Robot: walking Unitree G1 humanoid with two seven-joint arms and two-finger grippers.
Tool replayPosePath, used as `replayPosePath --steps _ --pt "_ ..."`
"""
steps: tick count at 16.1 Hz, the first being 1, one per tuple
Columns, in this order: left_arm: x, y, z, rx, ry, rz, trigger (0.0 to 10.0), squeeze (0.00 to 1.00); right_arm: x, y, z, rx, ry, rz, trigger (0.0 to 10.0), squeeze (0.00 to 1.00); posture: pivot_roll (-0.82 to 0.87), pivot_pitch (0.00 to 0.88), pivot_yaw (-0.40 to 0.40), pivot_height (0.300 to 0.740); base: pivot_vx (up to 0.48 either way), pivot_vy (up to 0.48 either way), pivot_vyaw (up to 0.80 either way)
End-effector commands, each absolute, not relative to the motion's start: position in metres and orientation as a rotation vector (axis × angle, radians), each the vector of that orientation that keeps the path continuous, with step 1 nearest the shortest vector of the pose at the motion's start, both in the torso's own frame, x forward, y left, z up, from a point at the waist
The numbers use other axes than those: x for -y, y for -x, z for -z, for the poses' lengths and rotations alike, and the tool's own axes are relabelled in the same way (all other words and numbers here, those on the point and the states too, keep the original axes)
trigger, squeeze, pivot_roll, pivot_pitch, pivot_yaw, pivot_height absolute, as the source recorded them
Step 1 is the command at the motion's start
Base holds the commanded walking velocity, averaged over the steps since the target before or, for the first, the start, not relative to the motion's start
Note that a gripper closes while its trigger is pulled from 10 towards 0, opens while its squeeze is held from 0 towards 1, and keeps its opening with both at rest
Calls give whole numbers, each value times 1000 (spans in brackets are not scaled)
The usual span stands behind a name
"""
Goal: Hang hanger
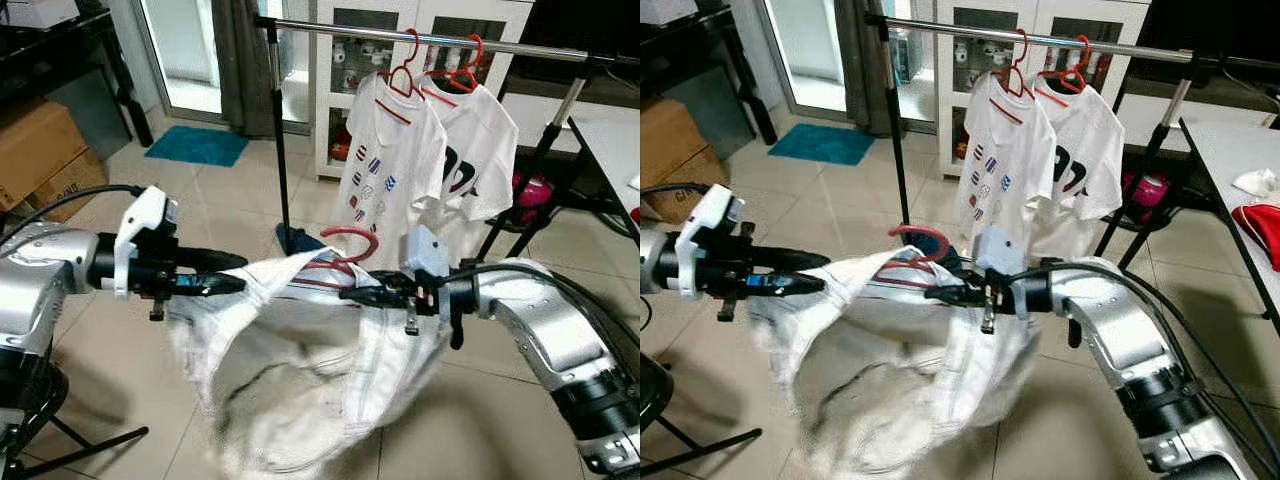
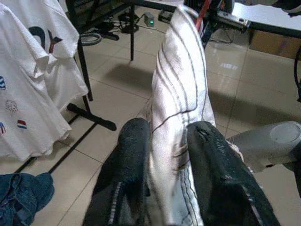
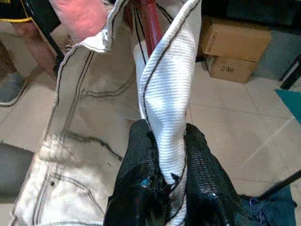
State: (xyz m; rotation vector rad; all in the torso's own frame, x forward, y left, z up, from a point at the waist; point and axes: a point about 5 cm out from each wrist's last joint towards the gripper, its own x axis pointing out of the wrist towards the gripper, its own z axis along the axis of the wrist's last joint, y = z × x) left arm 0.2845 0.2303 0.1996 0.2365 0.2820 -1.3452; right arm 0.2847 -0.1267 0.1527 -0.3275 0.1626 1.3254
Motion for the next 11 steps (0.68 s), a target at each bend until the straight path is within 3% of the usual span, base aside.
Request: replayPosePath --steps 1,7,8,9,10,11 --pt "-234 -285 -209 -245 -240 1326 10000 1000 130 -286 -163 -110 329 -1298 0 0 -46 0 32 740 0 0 0" --pt "-258 -303 -228 -78 -173 962 10000 1000 143 -284 -141 -146 272 -1074 0 0 -50 0 31 740 0 0 0" --pt "-258 -298 -217 -86 -131 846 10000 800 143 -286 -135 -155 224 -940 0 0 -59 0 31 740 0 0 0" --pt "-257 -294 -211 -87 -114 813 10000 141 143 -287 -133 -159 199 -877 0 0 -67 0 24 740 0 0 0" --pt "-252 -285 -194 -89 -108 745 10000 0 142 -287 -126 -174 163 -785 0 0 -67 0 15 740 0 0 0" --pt "-244 -279 -177 -90 -94 660 10000 0 139 -282 -118 -191 141 -738 0 0 -63 0 8 740 0 0 0"
